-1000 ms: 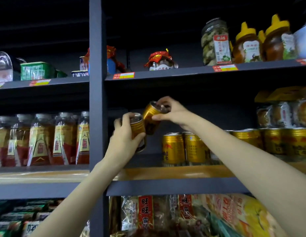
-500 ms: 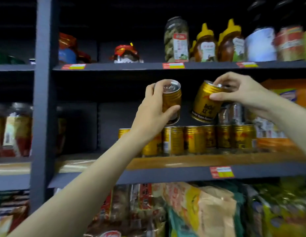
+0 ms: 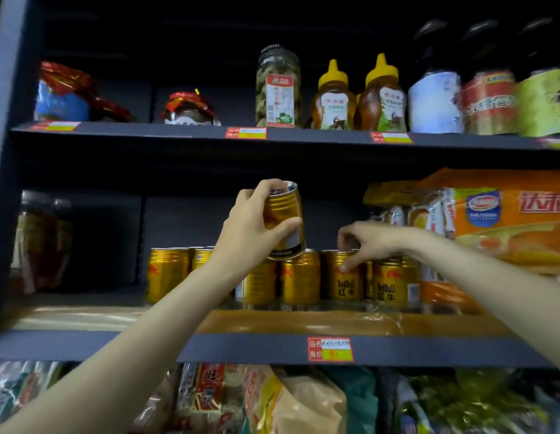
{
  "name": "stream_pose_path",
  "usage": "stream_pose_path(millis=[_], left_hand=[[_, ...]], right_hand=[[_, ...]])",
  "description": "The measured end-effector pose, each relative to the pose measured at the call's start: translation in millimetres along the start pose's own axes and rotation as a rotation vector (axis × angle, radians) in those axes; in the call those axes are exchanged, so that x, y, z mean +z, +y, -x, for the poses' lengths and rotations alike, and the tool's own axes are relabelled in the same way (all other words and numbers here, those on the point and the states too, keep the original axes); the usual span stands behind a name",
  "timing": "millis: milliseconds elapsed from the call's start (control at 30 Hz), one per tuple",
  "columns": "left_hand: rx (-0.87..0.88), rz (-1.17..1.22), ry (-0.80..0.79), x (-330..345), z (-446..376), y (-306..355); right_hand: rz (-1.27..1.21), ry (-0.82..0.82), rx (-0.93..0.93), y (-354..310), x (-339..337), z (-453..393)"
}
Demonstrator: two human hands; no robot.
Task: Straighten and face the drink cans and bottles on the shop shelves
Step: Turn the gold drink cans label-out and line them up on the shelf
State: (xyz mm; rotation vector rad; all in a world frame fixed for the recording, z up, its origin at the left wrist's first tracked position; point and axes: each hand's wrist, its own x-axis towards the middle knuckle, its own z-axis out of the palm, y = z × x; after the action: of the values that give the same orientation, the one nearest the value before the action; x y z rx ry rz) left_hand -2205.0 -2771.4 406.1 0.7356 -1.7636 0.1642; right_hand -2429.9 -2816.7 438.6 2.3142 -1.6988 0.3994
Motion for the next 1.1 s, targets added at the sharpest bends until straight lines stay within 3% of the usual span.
stream_pose_path(millis=[233, 433, 533, 633, 767, 867, 1100], left_hand=[[-0.026, -0.033, -0.038, 9, -7, 8], [-0.002, 0.006, -0.11, 25, -20, 18], [0.024, 0.023, -0.11, 40, -31, 30], [0.019, 0.055, -0.224, 56, -39, 42], [-0.012, -0.097, -0.36, 81, -36, 37], [-0.004, -0.34, -0.448, 98, -27, 32], [0.081, -0.835, -0.584, 106, -16, 32]], right_hand=[[0.17, -0.001, 0.017, -3, 8, -24], [-0.105, 0.147, -0.041, 34, -22, 5], [-0.146, -0.041, -0.003, 41, -34, 41], [-0.073, -0.249, 0.057, 44, -32, 66], [-0.109, -0.105, 0.01, 54, -11, 76], [-0.202, -0.073, -0.012, 59, -5, 77], [-0.078, 0.002, -0.003, 45, -3, 79]])
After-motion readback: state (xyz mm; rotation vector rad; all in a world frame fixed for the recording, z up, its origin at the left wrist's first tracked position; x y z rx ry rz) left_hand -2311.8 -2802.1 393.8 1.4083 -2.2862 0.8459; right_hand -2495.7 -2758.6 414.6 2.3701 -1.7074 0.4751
